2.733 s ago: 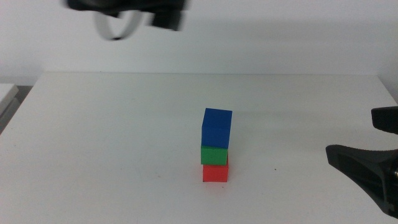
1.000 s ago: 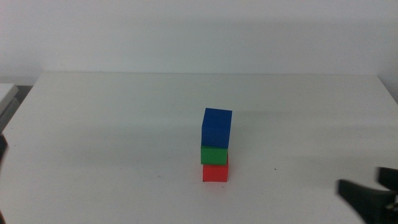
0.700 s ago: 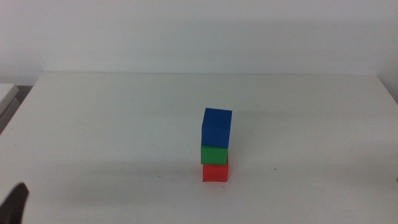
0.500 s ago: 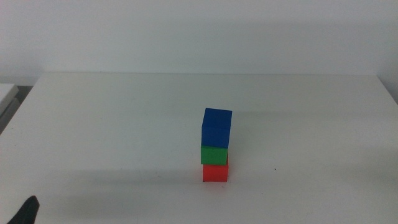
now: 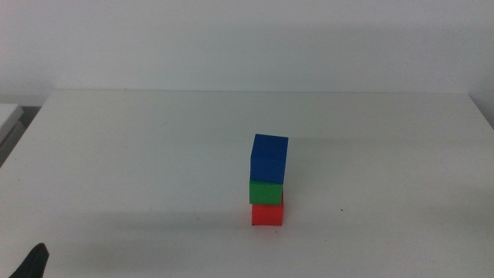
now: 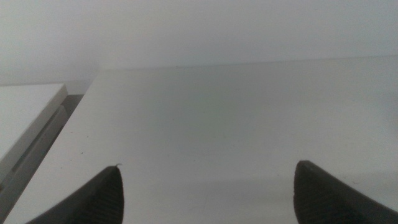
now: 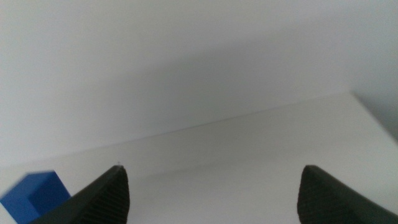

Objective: Stack red cubes first, then green, then blue cubes in a specific spot.

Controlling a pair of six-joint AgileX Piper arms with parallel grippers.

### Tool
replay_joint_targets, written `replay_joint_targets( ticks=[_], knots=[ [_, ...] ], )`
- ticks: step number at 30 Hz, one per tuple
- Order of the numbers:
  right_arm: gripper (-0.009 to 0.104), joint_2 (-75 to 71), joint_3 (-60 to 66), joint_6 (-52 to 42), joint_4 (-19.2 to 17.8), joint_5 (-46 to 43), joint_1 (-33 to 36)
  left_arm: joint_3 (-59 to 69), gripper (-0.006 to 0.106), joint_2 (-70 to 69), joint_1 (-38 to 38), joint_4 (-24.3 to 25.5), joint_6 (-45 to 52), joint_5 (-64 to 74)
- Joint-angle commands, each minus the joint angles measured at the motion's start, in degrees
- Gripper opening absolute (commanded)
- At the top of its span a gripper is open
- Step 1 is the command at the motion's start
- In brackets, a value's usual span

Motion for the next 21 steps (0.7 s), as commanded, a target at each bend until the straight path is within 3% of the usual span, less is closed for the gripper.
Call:
replay_joint_targets(
  ticks=[1, 6, 13, 21],
  knots=[
    [0.093, -1.0, 0.5, -4.0, -1.2, 0.1, -0.5, 0.0, 0.094, -0.2, 0.0, 0.1, -0.2, -0.9],
    [0.093, -4.2, 5.3, -26.1, 2.6, -2.6, -0.5, 0.0, 0.094, -0.2, 0.0, 0.1, -0.2, -1.0],
    [0.093, -4.2, 12.9, -31.2, 12.5, -12.2, -3.4, 0.0, 0.094, -0.2, 0.0, 0.1, -0.2, -1.0],
    [0.093, -4.2, 12.9, -33.1, 12.9, -11.0, -8.1, 0.0, 0.094, -0.2, 0.0, 0.1, -0.2, -1.0]
  ],
)
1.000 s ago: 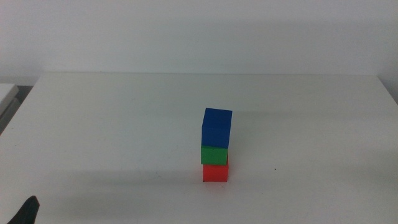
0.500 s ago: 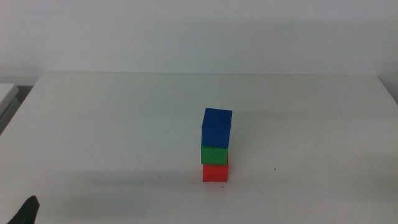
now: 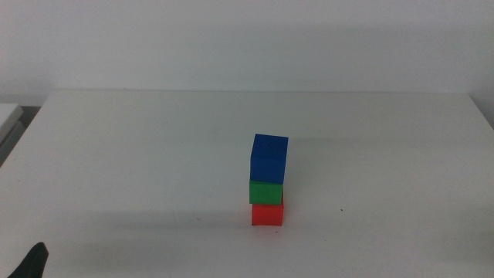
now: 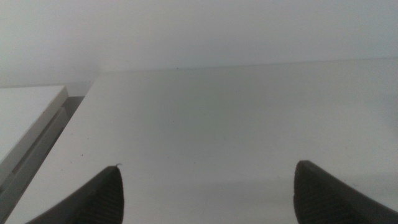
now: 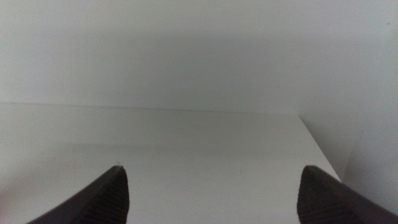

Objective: Stack red cubes first, then green, then blue cubes in a specific spot.

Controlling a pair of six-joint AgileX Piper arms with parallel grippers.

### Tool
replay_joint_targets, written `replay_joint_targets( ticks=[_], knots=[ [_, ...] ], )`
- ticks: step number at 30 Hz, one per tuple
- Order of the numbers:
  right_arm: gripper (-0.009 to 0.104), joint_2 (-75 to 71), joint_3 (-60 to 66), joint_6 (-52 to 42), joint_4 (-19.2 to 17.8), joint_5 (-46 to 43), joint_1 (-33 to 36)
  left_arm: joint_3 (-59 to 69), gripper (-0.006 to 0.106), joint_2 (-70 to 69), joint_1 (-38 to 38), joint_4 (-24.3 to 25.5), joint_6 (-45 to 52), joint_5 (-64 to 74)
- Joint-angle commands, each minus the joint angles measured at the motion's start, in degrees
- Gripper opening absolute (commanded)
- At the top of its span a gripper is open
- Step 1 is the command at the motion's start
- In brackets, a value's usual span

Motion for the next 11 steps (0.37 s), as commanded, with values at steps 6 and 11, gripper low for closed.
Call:
replay_joint_targets(
  ticks=[6, 11],
  knots=[
    [0.093, -0.2, 0.2, -0.8, 0.1, -1.6, -0.6, 0.0, 0.094, -0.2, 0.0, 0.1, -0.2, -0.6],
    [0.093, -0.2, 0.2, -0.8, 0.2, -1.6, -0.5, 0.0, 0.094, -0.2, 0.0, 0.1, -0.2, -0.7]
  ],
)
